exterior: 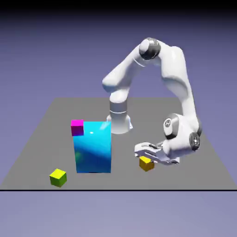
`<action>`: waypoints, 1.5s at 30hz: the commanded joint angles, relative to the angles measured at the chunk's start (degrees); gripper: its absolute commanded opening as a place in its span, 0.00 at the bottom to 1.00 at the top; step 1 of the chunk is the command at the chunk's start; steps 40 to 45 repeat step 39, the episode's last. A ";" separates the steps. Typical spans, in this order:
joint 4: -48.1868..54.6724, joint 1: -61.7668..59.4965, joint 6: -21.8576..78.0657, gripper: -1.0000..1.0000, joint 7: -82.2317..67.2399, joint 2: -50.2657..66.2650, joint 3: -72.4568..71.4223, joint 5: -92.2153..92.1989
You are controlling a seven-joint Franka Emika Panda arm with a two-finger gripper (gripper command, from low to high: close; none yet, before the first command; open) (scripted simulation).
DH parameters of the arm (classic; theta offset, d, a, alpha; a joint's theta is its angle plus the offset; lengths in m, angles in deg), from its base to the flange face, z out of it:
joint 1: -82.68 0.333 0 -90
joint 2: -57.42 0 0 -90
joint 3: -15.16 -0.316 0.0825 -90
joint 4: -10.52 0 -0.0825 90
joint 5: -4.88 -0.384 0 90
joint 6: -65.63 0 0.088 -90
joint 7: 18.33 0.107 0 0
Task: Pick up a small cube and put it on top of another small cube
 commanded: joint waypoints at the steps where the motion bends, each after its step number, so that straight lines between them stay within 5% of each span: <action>1: 0.80 -1.79 1.15 0.50 -2.47 -0.15 -2.08 -0.03; 9: 5.91 -13.26 8.47 0.50 -18.23 -1.10 -15.36 -0.23; 14: -2.65 -12.97 -0.61 0.50 -18.19 -1.70 -15.72 -0.73; 15: -2.65 -12.97 -0.61 0.00 -18.19 -1.70 -15.72 -0.73; 20: 5.65 -13.25 8.19 0.00 -18.23 -1.12 -15.37 -0.24; 31: -14.51 -11.69 6.17 0.00 -7.67 16.67 -17.20 -6.03; 35: -22.60 -11.12 -2.98 0.00 -8.43 15.49 -17.91 -7.21; 36: -22.60 -11.12 -2.98 1.00 -8.43 15.49 -17.91 -7.21; 45: -18.45 -11.41 1.71 1.00 -8.04 16.10 -17.54 -6.61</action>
